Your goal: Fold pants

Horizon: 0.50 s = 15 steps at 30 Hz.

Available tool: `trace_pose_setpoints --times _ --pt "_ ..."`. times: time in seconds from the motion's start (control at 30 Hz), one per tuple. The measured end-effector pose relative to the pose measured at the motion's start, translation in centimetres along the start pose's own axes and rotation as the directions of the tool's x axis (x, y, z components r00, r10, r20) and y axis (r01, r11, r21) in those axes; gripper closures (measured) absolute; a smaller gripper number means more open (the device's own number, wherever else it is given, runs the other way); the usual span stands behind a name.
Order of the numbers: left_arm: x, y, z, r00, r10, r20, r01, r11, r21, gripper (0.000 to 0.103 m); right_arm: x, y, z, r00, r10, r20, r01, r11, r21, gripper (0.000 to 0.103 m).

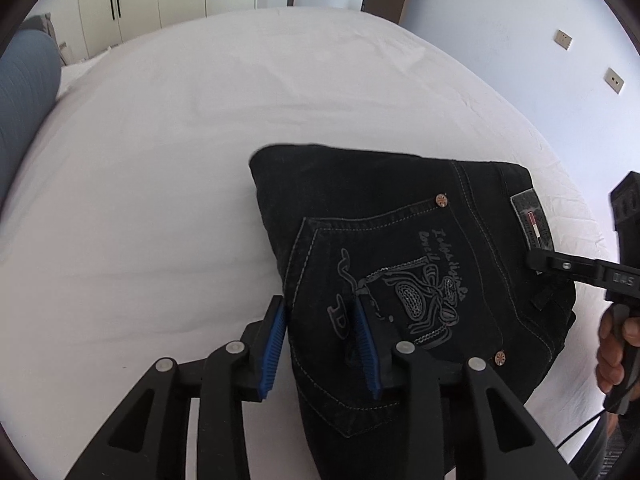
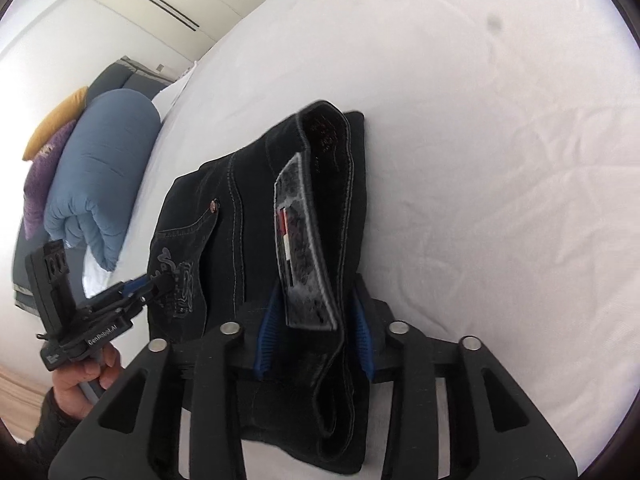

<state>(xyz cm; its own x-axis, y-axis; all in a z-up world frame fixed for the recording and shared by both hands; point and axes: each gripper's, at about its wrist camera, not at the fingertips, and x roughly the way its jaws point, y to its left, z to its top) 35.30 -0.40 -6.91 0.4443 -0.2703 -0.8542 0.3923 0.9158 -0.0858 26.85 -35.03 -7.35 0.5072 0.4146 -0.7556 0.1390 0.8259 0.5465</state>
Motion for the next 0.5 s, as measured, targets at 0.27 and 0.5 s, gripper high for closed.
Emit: trace_pose_setpoints --times 0.27,0.5 --pt "-10.0 -1.6 -2.8 0.949 0.128 0.288 -0.127 0.992 -0.02 0.0 -9.4 6.9 -4.4 0.957 -0.119 0.264 0.17 0.968 -0.184 0.042" --pt "-21.8 -4.8 -5.6 0.731 0.322 0.601 -0.286 0.945 -0.159 0.0 -19.4 14.0 -10.5 0.76 -0.155 0.631 0.376 0.897 -0.232 0.008"
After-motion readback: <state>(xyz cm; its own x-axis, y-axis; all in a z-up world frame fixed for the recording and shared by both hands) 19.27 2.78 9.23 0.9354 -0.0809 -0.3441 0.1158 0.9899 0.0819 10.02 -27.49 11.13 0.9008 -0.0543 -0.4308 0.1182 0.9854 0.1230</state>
